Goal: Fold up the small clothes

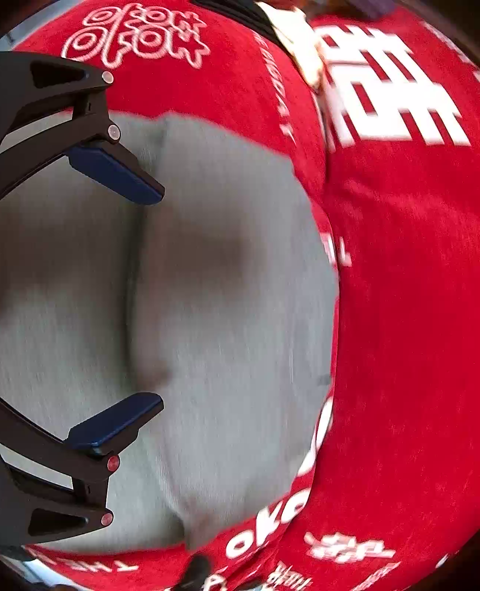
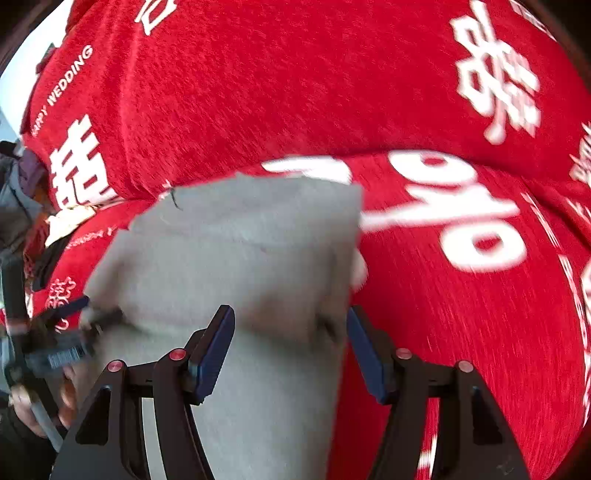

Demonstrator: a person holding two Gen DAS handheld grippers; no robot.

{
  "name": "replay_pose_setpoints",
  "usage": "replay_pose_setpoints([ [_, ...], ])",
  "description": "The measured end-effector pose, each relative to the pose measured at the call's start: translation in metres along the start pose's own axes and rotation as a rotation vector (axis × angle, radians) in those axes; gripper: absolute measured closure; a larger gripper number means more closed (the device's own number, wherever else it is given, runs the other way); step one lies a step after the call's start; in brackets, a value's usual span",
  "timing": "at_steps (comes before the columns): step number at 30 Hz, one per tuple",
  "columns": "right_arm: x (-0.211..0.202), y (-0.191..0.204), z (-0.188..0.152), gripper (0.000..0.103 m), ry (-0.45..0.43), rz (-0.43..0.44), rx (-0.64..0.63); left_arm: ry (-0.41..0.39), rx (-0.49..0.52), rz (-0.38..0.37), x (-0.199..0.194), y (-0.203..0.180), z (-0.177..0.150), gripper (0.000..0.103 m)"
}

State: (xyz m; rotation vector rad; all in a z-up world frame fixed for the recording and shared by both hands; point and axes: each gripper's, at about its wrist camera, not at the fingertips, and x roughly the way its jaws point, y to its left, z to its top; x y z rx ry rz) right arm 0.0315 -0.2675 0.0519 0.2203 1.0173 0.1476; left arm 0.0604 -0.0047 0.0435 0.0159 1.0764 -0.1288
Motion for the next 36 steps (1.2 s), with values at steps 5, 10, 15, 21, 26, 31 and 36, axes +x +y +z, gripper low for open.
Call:
replay_pose_setpoints([
  [5, 0.058, 0.003, 0.026, 0.058, 0.134, -0.044, -0.11, 0.016, 0.078, 0.004, 0.013, -0.039, 0.006, 0.001],
  [10, 0.062, -0.002, 0.024, 0.08, 0.116, -0.031, -0.166, 0.022, 0.053, -0.008, 0.024, -0.038, 0.007, 0.001],
  [15, 0.053, 0.004, 0.021, 0.096, 0.055, -0.025, -0.225, 0.019, 0.045, 0.007, 0.027, -0.04, 0.011, 0.001],
  [21, 0.041, 0.012, 0.03, 0.097, -0.085, -0.076, -0.244, 0.001, -0.017, 0.035, 0.029, -0.03, 0.018, 0.001],
  [26, 0.065, -0.003, 0.027, 0.081, -0.002, -0.107, -0.214, 0.01, 0.005, 0.041, 0.029, -0.028, 0.017, 0.001],
  [31, 0.024, -0.004, 0.029, 0.046, -0.139, -0.107, -0.097, -0.035, -0.085, 0.042, 0.019, -0.008, 0.027, 0.001],
  [36, 0.034, 0.045, 0.007, 0.044, -0.074, -0.058, -0.199, -0.01, -0.017, 0.091, 0.032, -0.012, 0.017, 0.001],
])
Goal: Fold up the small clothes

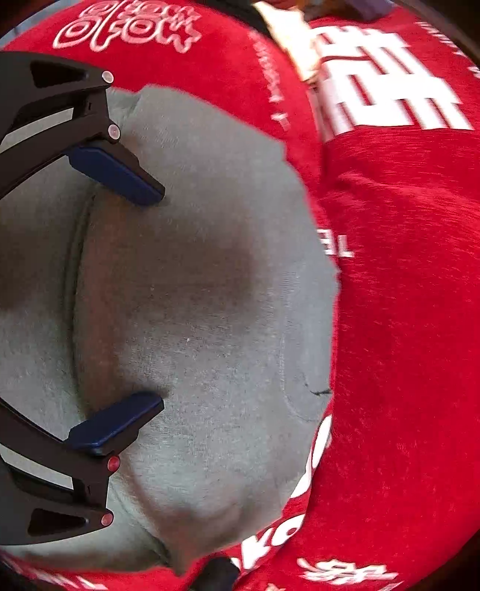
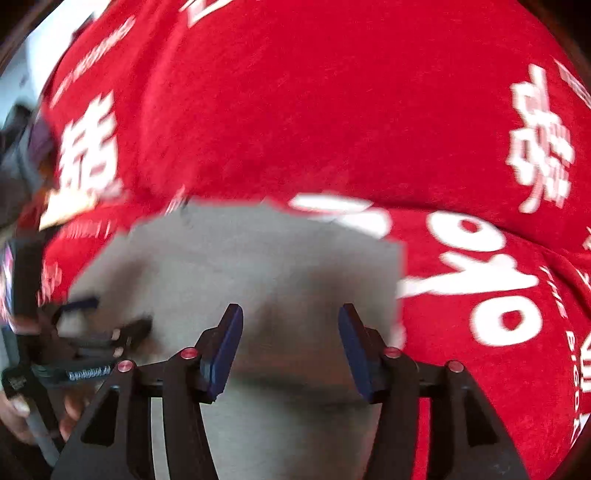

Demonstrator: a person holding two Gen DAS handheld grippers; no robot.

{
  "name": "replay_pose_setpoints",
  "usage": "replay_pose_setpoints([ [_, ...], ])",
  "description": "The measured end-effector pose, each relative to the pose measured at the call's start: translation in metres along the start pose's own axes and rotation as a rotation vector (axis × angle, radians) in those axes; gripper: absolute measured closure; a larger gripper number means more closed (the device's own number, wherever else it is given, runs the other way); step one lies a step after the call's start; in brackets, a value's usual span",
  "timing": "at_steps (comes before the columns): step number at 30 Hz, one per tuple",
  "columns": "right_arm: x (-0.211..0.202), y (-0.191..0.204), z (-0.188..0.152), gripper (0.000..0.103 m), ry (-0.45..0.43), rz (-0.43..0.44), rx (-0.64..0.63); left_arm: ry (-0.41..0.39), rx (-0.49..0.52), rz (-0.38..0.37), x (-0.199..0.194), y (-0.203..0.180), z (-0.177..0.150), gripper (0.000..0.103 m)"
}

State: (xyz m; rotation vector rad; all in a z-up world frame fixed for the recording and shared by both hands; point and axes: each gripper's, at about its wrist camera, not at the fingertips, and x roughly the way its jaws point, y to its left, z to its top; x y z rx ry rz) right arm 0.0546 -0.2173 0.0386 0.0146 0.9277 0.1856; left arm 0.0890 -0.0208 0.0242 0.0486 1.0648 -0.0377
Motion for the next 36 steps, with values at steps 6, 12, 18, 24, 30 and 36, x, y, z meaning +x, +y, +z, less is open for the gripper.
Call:
replay_pose_setpoints([
  [6, 0.002, 0.007, -0.021, 0.042, 0.085, -0.072, 0.018, -0.041, -0.014, -0.012, -0.03, 0.035, -0.013, 0.001],
  [12, 0.009, 0.034, 0.025, 0.024, 0.088, -0.024, 0.121, 0.04, -0.114, -0.055, -0.011, 0.052, 0.02, 0.001],
  [18, 0.063, 0.072, 0.021, 0.02, 0.21, -0.166, -0.023, 0.145, -0.074, -0.03, 0.01, 0.057, 0.015, 0.0],
  [24, 0.032, 0.088, 0.004, 0.019, 0.171, -0.116, 0.067, 0.1, -0.083, -0.034, -0.001, 0.069, -0.006, 0.0],
  [30, 0.01, 0.105, -0.029, 0.019, 0.128, -0.174, 0.052, 0.097, -0.138, -0.078, -0.02, 0.075, -0.029, 0.0],
  [36, 0.0, 0.108, -0.065, 0.018, 0.112, -0.159, 0.054, 0.055, -0.045, -0.069, -0.032, 0.066, -0.068, 0.0],
])
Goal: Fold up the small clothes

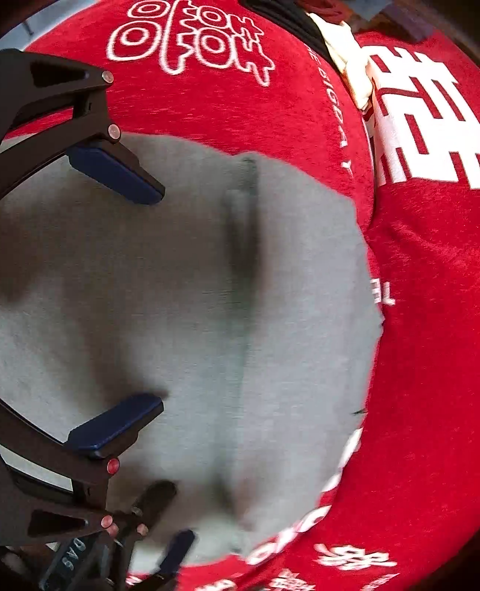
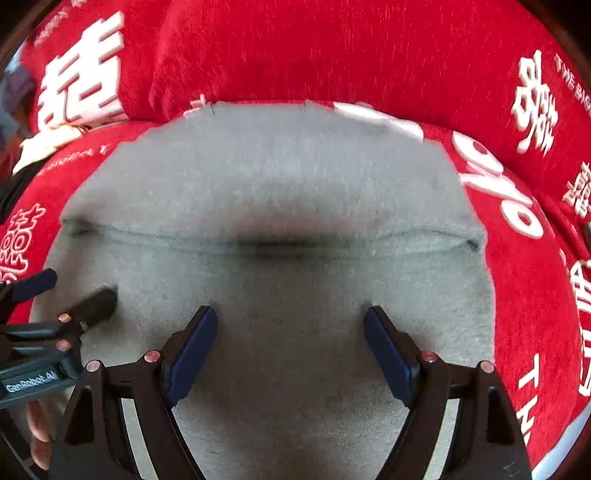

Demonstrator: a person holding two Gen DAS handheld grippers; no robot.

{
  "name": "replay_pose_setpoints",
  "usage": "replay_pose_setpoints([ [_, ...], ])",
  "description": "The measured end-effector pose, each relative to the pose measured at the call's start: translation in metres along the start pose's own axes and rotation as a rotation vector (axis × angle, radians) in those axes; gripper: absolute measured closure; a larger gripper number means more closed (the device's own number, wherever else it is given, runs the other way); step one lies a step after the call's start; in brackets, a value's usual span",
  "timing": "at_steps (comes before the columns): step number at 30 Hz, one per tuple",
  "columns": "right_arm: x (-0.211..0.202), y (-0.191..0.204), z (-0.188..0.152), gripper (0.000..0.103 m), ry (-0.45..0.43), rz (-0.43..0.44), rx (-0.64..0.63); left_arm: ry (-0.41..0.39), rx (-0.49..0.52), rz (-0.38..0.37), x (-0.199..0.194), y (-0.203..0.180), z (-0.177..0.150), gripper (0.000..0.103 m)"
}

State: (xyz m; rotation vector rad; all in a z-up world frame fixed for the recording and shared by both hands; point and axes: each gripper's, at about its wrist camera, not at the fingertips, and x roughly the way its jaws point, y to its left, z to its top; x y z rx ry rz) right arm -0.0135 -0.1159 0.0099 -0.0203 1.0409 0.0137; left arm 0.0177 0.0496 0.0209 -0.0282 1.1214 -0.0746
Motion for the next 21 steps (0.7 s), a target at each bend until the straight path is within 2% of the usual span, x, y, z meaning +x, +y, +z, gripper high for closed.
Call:
replay_pose_setpoints([
  [1, -0.002, 0.002, -0.005, 0.018, 0.005, -0.007, -0.014, -0.024, 0.002, 0.008, -0.005, 0.0, -0.006, 0.0],
  [21, -0.055, -0.003, -0.102, 0.018, -0.093, 0.033, -0.102, -0.09, 0.039, -0.018, -0.038, 0.008, -0.073, 0.0],
])
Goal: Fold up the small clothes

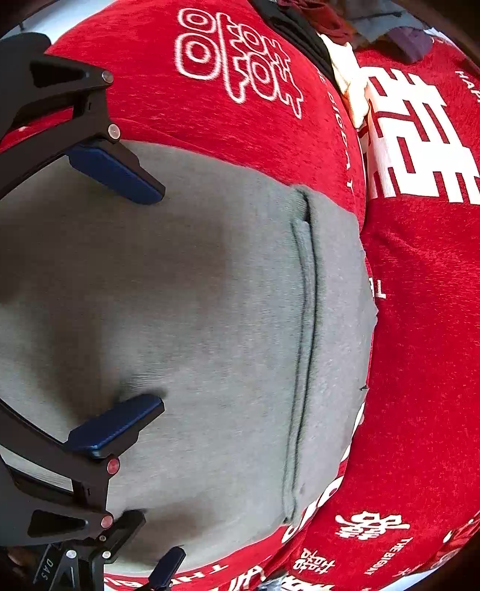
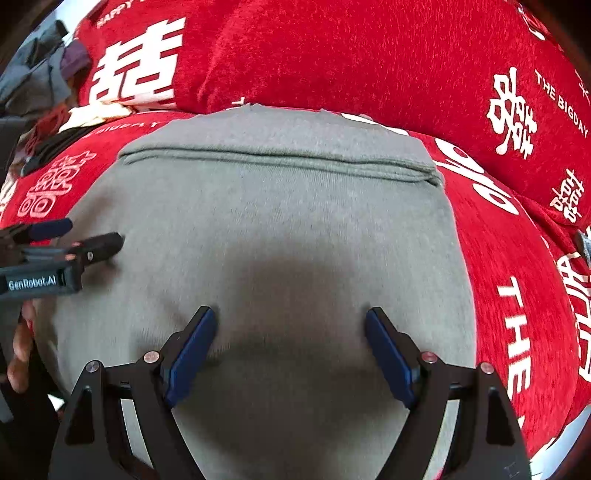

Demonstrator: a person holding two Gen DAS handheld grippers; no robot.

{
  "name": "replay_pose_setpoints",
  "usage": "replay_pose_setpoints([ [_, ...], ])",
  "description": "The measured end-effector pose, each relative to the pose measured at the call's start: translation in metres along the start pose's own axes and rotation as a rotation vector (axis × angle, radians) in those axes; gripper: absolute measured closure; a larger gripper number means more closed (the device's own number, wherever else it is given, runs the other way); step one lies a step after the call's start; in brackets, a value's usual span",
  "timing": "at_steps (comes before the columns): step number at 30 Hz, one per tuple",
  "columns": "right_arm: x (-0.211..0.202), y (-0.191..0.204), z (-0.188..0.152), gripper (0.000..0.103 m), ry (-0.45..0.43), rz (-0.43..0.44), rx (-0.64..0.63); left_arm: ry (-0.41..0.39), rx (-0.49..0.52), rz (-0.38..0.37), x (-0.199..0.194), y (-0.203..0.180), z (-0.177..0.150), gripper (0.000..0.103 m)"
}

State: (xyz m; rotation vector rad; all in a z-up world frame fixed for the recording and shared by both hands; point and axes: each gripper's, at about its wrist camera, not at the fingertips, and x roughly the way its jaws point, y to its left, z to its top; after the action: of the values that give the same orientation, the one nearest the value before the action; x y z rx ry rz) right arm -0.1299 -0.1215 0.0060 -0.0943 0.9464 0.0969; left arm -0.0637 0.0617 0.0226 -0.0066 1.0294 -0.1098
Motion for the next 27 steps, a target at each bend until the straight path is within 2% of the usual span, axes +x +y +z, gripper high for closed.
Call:
replay_pose_setpoints([
  [4, -0.012, -0.003, -0.022, 0.016, 0.004, 0.022, -0.014, 0.009, 0.019, -0.012, -0.012, 0.004, -0.024, 0.0],
  [7, -0.02, 0.005, -0.039, 0.015, -0.007, -0.015, -0.128, 0.026, 0.054, -0.016, -0.022, 0.006, -0.043, 0.0],
  [11, -0.026, 0.004, -0.052, 0.013, 0.073, 0.006, -0.144, 0.095, 0.076, -0.022, -0.035, 0.014, -0.057, 0.0],
  [13, -0.032, 0.004, -0.05, 0.013, 0.096, 0.017, -0.148, 0.073, 0.088, -0.018, -0.046, 0.016, -0.055, 0.0],
  [17, -0.039, 0.023, -0.028, 0.013, 0.01, 0.073, -0.172, 0.01, 0.11, -0.038, -0.053, 0.002, -0.035, 0.0],
  [19, -0.025, 0.043, -0.019, 0.013, 0.017, 0.082, -0.24, 0.026, 0.13, -0.06, -0.043, -0.01, -0.028, 0.0],
  [20, -0.017, 0.051, -0.019, 0.013, 0.039, 0.086, -0.272, 0.061, 0.144, -0.064, -0.032, -0.016, -0.028, 0.0],
  [21, -0.01, 0.056, -0.021, 0.013, 0.064, 0.082, -0.302, 0.087, 0.155, -0.046, -0.025, -0.018, -0.03, 0.0],
  [22, -0.01, 0.058, -0.025, 0.011, 0.036, 0.069, -0.335, 0.104, 0.164, -0.029, -0.018, -0.019, -0.037, 0.0],
  [24, -0.015, 0.054, -0.035, 0.011, 0.023, 0.073, -0.36, 0.069, 0.157, -0.033, -0.026, -0.013, -0.046, 0.0],
  [27, -0.021, 0.036, -0.059, 0.009, 0.014, 0.08, -0.358, 0.101, 0.147, -0.036, -0.031, 0.001, -0.066, 0.0],
])
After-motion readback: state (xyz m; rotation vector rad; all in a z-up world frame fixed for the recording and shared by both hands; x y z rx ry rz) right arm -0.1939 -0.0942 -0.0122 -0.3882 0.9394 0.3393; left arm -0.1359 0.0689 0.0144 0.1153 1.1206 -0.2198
